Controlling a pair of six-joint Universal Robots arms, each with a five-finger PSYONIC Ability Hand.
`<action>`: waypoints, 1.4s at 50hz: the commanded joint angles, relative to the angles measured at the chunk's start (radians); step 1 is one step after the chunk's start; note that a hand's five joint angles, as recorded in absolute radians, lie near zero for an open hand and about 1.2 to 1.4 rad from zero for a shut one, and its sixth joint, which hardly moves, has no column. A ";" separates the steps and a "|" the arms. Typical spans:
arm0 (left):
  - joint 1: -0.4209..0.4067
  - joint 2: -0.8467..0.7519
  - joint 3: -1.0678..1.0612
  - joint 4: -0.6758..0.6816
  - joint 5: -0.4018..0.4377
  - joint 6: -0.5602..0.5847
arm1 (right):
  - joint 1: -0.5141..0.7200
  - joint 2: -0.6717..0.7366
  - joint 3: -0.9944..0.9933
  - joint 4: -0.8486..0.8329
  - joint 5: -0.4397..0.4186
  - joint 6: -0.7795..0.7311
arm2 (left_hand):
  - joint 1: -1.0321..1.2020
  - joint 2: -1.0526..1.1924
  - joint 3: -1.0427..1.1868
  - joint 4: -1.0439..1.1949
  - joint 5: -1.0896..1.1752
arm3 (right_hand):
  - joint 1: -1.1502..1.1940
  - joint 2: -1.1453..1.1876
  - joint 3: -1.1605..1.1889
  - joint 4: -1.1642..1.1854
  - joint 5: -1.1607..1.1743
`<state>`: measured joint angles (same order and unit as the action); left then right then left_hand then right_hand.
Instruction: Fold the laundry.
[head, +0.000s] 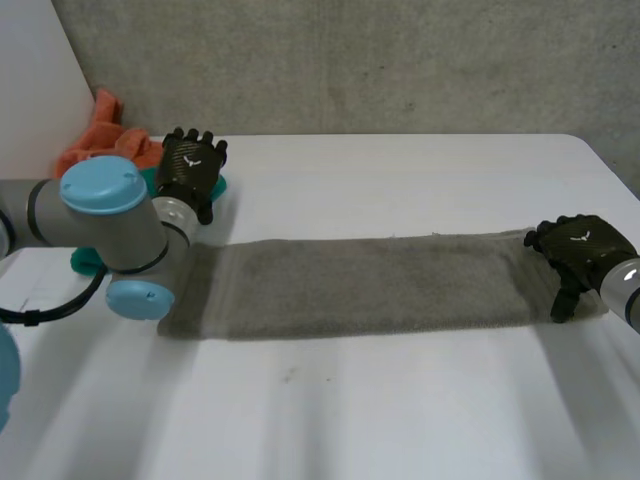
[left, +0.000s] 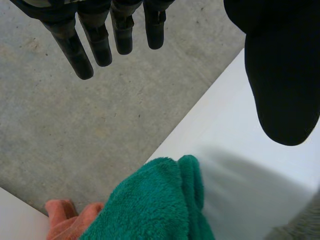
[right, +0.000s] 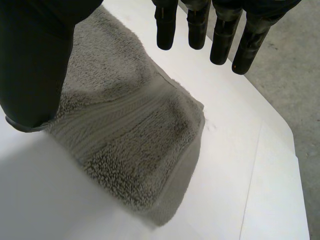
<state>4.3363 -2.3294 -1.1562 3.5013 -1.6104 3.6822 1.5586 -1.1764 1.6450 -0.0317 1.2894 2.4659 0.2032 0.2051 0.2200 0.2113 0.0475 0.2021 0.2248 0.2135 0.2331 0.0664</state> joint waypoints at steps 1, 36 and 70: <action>-0.030 0.159 -0.206 -0.004 0.007 -0.007 | -0.057 -0.002 0.029 -0.001 -0.071 -0.013 | -0.007 -0.009 -0.024 -0.015 -0.026 | 0.050 0.028 0.039 0.019 0.011; -0.052 0.366 -0.474 -0.002 0.021 -0.019 | -0.271 0.116 -0.021 -0.132 -0.130 -0.140 | -0.013 -0.015 -0.030 -0.021 -0.032 | 1.194 1.172 1.183 1.163 1.155; -0.058 0.390 -0.507 -0.002 0.026 -0.085 | -0.270 0.211 -0.050 -0.097 -0.360 -0.036 | -0.013 -0.015 -0.030 -0.021 -0.032 | 0.543 0.521 0.532 0.512 0.504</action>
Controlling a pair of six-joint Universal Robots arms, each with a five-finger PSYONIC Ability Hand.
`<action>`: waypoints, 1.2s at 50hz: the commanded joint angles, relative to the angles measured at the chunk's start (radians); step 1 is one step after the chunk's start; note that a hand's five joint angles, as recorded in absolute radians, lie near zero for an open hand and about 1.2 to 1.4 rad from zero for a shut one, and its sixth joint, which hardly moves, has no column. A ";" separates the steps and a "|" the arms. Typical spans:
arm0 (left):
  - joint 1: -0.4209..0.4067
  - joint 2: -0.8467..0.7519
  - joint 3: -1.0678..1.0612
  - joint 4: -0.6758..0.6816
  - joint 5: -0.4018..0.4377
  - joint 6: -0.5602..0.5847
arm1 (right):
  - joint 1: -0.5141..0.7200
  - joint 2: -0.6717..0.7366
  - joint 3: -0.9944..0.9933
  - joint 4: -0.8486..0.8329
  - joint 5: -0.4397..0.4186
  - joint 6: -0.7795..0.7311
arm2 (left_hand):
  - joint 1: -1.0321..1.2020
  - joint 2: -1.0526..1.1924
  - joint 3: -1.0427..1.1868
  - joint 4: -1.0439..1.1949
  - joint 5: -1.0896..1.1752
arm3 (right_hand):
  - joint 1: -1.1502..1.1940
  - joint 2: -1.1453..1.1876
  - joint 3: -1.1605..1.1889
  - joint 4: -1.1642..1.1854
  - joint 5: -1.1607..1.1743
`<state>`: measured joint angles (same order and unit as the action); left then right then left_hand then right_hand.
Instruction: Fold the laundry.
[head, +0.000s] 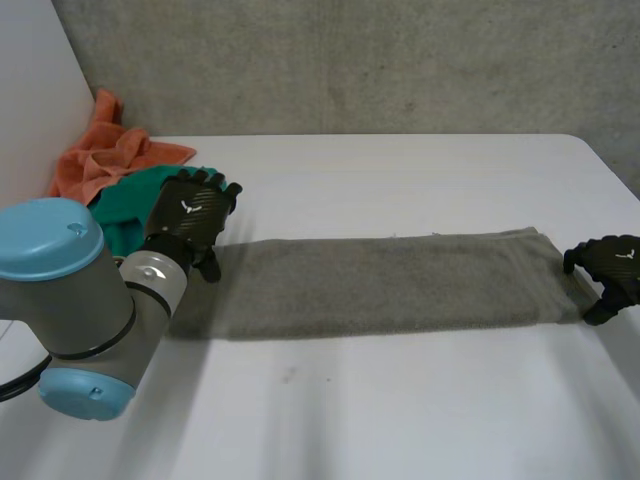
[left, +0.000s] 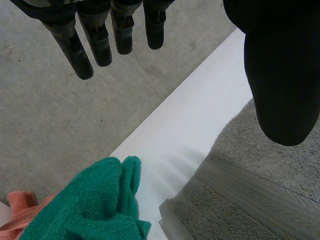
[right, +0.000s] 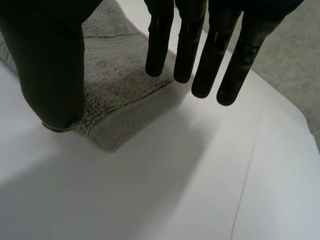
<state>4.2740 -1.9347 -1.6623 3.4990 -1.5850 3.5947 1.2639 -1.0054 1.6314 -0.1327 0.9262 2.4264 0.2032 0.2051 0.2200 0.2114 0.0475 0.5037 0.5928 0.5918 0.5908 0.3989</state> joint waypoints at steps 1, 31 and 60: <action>0.004 -0.004 0.001 0.000 0.000 0.001 | 0.026 0.042 -0.039 0.004 0.003 0.003 | -0.013 -0.015 -0.030 -0.021 -0.032 | 0.265 0.176 0.177 0.178 0.195; 0.006 0.005 -0.014 0.000 -0.003 -0.001 | -0.135 0.067 -0.246 0.004 0.286 -0.127 | -0.013 -0.015 -0.030 -0.021 -0.032 | 0.893 0.804 0.804 0.805 0.823; -0.017 0.062 -0.027 -0.002 -0.009 -0.065 | 0.859 0.073 -0.211 -0.041 0.069 -0.026 | -0.013 -0.015 -0.030 -0.021 -0.032 | 0.893 0.804 0.804 0.805 0.823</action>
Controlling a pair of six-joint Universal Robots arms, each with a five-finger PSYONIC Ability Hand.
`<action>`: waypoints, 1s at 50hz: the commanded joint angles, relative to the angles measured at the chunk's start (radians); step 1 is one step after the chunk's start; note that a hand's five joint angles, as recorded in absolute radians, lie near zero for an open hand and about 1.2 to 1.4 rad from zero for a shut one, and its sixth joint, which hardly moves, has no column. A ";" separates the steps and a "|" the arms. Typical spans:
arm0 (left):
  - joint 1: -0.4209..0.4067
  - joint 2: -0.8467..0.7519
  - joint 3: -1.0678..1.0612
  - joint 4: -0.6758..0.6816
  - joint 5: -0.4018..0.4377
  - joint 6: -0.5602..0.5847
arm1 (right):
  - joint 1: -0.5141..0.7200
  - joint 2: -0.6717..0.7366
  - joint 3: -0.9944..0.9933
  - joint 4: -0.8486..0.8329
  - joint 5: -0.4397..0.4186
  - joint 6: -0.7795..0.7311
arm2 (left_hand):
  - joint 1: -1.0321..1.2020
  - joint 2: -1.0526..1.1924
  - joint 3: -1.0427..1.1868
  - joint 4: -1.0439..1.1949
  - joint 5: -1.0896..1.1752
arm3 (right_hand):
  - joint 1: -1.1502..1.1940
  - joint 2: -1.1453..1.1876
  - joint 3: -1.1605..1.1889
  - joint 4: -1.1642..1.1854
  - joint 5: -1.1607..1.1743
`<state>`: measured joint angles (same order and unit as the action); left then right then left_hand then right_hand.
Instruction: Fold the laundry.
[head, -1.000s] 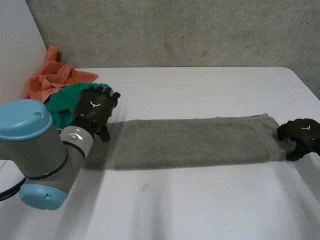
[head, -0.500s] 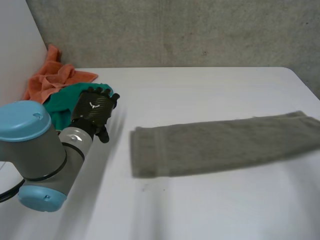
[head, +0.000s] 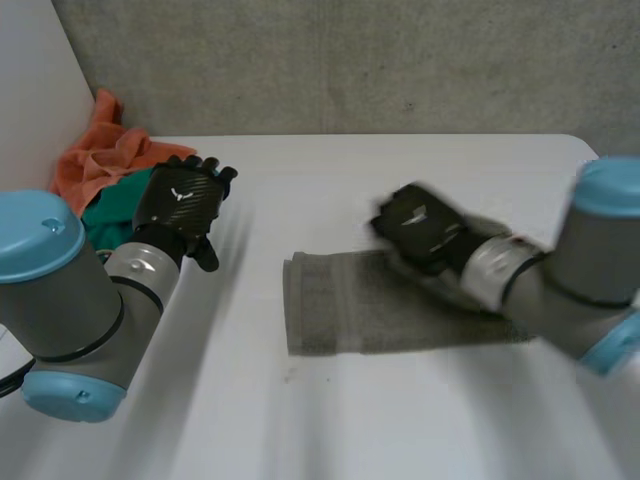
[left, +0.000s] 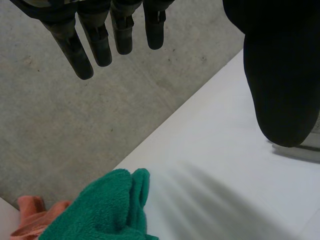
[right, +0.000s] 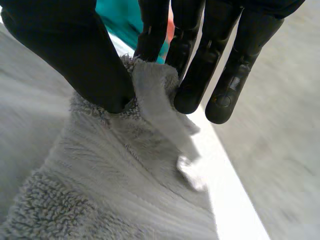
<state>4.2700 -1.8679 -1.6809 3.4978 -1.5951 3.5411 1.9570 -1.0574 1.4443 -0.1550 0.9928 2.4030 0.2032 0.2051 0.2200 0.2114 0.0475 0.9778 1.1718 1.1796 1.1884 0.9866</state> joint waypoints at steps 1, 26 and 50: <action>-0.016 -0.005 -0.008 0.000 0.001 -0.011 | 0.175 0.128 -0.024 -0.021 0.004 -0.001 | -0.013 -0.015 -0.030 -0.021 -0.032 | 0.418 0.224 0.217 0.208 0.235; -0.239 -0.145 0.136 0.006 0.007 -0.004 | -0.093 -0.110 0.179 0.012 0.280 0.450 | 0.010 0.008 -0.006 0.002 -0.009 | -0.803 -0.997 -1.005 -1.014 -0.987; -0.239 -0.154 0.116 -0.002 -0.003 -0.007 | -0.307 -0.044 0.329 -0.070 0.333 0.114 | 0.004 0.003 -0.012 -0.004 -0.014 | 0.418 0.224 0.217 0.208 0.235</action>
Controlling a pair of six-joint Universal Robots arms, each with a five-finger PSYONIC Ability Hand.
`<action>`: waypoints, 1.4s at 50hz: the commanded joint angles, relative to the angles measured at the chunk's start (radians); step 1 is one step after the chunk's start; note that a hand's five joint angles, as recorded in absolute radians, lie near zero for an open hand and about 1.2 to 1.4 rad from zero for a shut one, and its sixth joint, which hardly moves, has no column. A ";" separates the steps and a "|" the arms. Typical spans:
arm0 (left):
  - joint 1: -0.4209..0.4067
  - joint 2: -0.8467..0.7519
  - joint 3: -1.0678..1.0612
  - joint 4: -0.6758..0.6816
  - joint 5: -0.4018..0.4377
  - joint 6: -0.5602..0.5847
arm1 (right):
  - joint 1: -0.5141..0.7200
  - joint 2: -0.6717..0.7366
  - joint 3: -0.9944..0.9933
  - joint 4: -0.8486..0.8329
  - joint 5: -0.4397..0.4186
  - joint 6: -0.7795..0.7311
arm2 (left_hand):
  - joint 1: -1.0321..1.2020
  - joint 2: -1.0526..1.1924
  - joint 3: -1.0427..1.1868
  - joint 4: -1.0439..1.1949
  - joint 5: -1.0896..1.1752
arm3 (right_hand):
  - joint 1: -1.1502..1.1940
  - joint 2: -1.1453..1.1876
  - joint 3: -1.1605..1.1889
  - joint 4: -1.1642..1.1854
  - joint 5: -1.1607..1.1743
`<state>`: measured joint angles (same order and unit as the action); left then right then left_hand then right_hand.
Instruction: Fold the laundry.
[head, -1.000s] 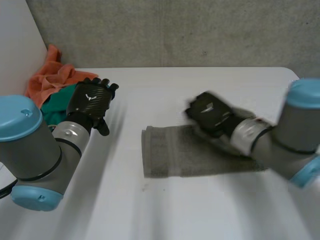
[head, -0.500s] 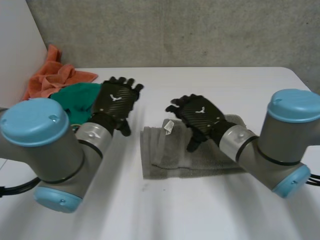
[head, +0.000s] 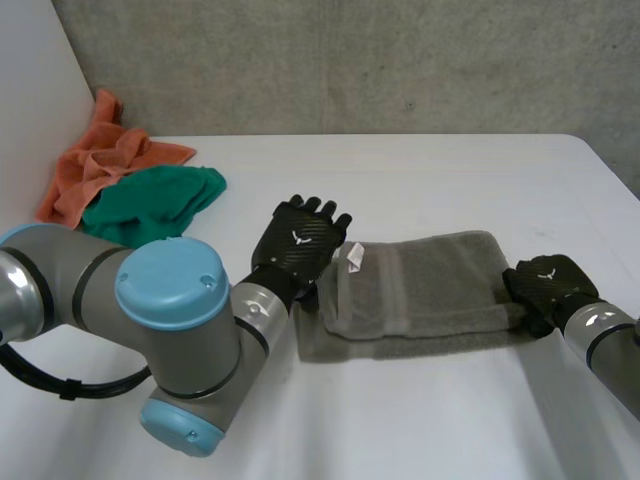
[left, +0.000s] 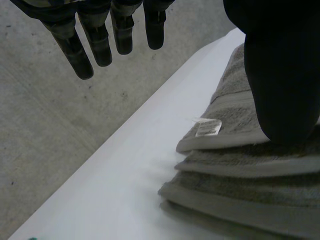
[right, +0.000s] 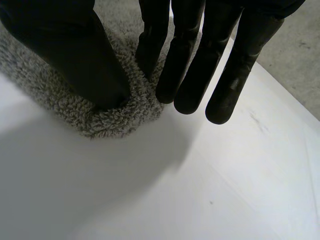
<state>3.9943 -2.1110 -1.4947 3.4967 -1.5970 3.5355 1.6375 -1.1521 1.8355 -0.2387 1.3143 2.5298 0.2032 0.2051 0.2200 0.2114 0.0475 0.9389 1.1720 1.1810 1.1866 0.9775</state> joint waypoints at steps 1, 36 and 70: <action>0.058 0.118 -0.091 0.001 0.000 -0.001 | 0.018 0.045 -0.067 0.013 0.011 -0.008 | 0.002 0.000 -0.015 -0.007 -0.017 | 0.457 0.224 0.215 0.210 0.244; 0.062 0.166 0.011 -0.099 0.005 -0.159 | 0.384 -0.003 -0.344 0.088 0.111 0.423 | 0.004 0.003 -0.012 -0.004 -0.014 | -0.764 -0.997 -1.007 -1.012 -0.978; 0.042 0.000 0.137 -0.384 -0.028 -0.205 | 0.372 0.200 -0.470 0.291 0.019 0.346 | -0.001 -0.003 -0.018 -0.010 -0.020 | -0.748 -0.981 -0.990 -0.996 -0.961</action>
<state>4.0324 -2.2057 -1.4026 3.1122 -1.6431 3.3195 2.0172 -0.8611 1.2827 0.1271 1.3264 2.8924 0.2032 0.2051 0.2200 0.2112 0.0475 0.1824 0.2232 0.2138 0.2325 0.0659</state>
